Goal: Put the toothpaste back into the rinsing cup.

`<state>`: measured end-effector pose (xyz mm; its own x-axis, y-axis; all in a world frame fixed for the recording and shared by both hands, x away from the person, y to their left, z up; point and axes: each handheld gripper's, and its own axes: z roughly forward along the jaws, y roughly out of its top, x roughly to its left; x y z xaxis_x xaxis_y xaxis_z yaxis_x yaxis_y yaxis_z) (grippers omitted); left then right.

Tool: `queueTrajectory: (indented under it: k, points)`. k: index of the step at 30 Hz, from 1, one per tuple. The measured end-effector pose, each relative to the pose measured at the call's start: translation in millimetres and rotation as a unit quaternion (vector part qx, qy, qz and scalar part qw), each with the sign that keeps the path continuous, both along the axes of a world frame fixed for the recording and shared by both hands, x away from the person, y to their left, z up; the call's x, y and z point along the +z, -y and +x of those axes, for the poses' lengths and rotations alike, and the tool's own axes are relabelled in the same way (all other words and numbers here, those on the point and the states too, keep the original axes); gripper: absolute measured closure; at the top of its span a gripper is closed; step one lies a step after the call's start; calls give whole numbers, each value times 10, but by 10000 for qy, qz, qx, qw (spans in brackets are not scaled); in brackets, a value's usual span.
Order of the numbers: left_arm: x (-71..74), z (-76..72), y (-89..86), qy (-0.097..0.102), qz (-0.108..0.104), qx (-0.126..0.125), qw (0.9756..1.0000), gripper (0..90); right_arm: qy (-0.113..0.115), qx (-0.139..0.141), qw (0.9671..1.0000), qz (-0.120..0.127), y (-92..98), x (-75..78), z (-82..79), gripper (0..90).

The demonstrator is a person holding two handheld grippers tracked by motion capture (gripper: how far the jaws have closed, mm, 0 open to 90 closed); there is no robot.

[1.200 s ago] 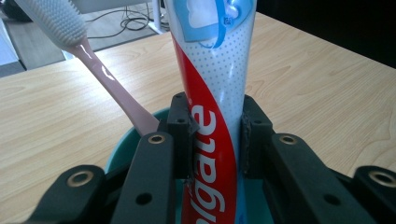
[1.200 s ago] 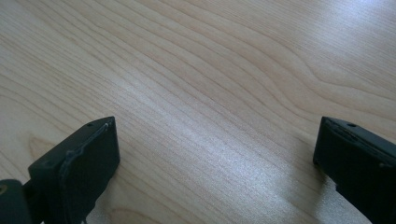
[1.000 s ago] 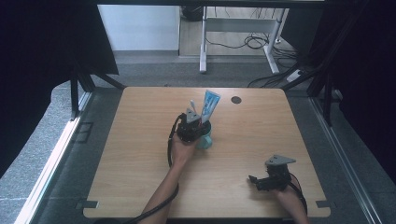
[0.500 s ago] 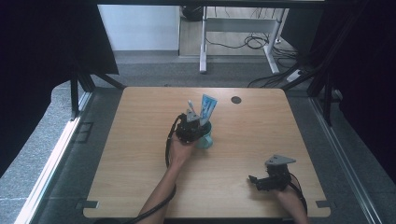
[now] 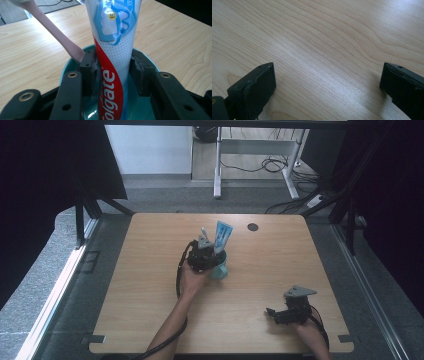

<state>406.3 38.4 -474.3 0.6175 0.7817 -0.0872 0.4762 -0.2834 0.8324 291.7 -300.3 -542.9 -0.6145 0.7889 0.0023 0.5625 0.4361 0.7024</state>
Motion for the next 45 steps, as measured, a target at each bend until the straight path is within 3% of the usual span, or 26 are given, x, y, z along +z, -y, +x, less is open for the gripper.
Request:
queueTrajectory:
  k: [8, 15, 24, 30, 35, 45]
  points:
    - [25, -6, 4, -29, -36, -62, 10000, 487, 1, 1, 10000, -2, 0, 0, 0, 0]
    - [107, -28, 36, -60, -79, -221, 9997, 334, 6, 3, 10000, -3, 1, 0, 1, 0]
    - [220, -87, 90, -15, 205, -254, 9995, 152, 6, 3, 10000, -2, 0, -1, 1, 0]
    - [273, -112, 68, -34, 197, -283, 9994, 98, 5, 3, 10000, -2, 0, 0, 1, 0]
    - [295, -133, 27, -75, 213, -267, 9994, 0, 5, 2, 10000, -1, 0, 0, 0, 0]
    - [312, -205, -114, 26, 222, -260, 9994, 0, 10, 1, 10000, -10, 1, 0, 1, 0]
